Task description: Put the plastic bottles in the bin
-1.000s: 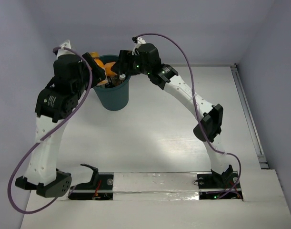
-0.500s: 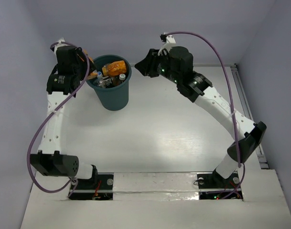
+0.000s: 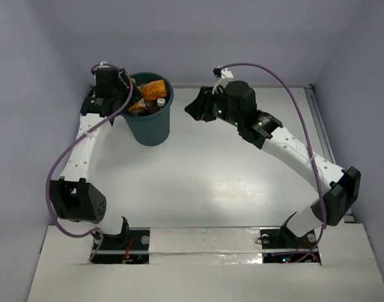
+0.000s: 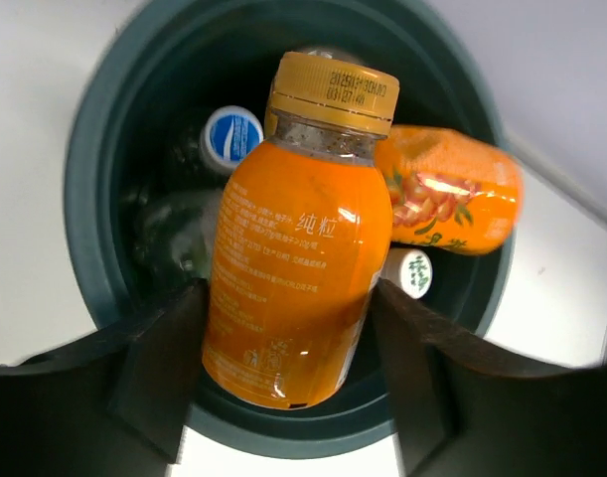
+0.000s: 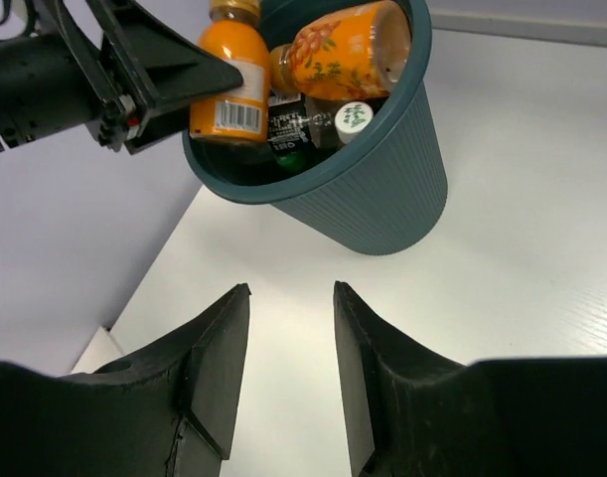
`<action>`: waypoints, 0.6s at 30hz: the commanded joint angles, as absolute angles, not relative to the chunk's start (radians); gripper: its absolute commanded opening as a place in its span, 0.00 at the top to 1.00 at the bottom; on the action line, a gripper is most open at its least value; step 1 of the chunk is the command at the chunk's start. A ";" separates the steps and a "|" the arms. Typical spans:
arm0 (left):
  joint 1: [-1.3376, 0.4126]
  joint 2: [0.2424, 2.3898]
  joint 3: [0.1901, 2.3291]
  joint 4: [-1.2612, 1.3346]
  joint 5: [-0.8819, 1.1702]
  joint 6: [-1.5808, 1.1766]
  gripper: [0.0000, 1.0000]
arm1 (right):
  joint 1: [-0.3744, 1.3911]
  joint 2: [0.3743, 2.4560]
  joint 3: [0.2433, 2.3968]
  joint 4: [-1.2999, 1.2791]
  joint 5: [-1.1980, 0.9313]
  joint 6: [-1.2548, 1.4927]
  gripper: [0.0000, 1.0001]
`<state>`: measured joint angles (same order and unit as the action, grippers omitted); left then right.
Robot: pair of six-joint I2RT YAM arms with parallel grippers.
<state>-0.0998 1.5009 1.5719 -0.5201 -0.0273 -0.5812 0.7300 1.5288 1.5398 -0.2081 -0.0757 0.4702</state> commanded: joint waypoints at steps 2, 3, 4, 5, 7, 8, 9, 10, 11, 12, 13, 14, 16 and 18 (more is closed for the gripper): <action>-0.123 1.457 1.534 -0.472 -0.005 -0.615 0.25 | 0.727 1.477 1.532 -0.153 -0.075 0.457 0.50; -0.123 1.451 1.529 -0.477 -0.006 -0.618 0.18 | 0.727 1.473 1.531 -0.155 -0.074 0.457 0.48; -0.123 1.442 1.525 -0.480 -0.005 -0.620 0.09 | 0.727 1.471 1.531 -0.158 -0.069 0.457 0.45; -0.123 1.424 1.520 -0.483 -0.008 -0.618 0.01 | 0.727 1.473 1.534 -0.163 -0.068 0.459 0.40; -0.123 1.411 1.522 -0.491 -0.009 -0.611 0.01 | 0.727 1.465 1.539 -0.170 -0.058 0.460 0.34; -0.123 1.401 1.529 -0.497 -0.012 -0.609 0.01 | 0.727 1.463 1.542 -0.172 -0.055 0.460 0.30; -0.123 1.394 1.548 -0.508 -0.014 -0.607 0.01 | 0.727 1.459 1.543 -0.181 -0.052 0.460 0.27; -0.123 1.379 1.558 -0.511 -0.020 -0.601 0.01 | 0.727 1.447 1.546 -0.184 -0.049 0.459 0.22; -0.123 1.370 1.572 -0.514 -0.023 -0.598 0.01 | 0.727 1.440 1.551 -0.187 -0.043 0.459 0.19; -0.123 1.362 1.600 -0.520 -0.026 -0.595 0.01 | 0.727 1.431 1.552 -0.192 -0.040 0.457 0.16; -0.132 1.352 1.612 -0.520 -0.028 -0.595 0.01 | 0.727 1.422 1.555 -0.201 -0.031 0.454 0.14; -0.132 1.327 1.621 -0.517 -0.025 -0.591 0.01 | 0.727 1.399 1.558 -0.207 -0.025 0.448 0.09; -0.132 1.298 1.634 -0.488 -0.012 -0.589 0.01 | 0.727 1.372 1.574 -0.228 -0.005 0.437 0.06; -0.132 1.249 1.631 -0.444 0.033 -0.591 0.01 | 0.727 1.310 1.583 -0.239 0.035 0.416 0.03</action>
<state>-0.1253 1.3430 1.5799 -0.5159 -0.0055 -0.6033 0.7300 1.4143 1.5345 -0.2451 -0.0296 0.4553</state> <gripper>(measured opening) 0.992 0.961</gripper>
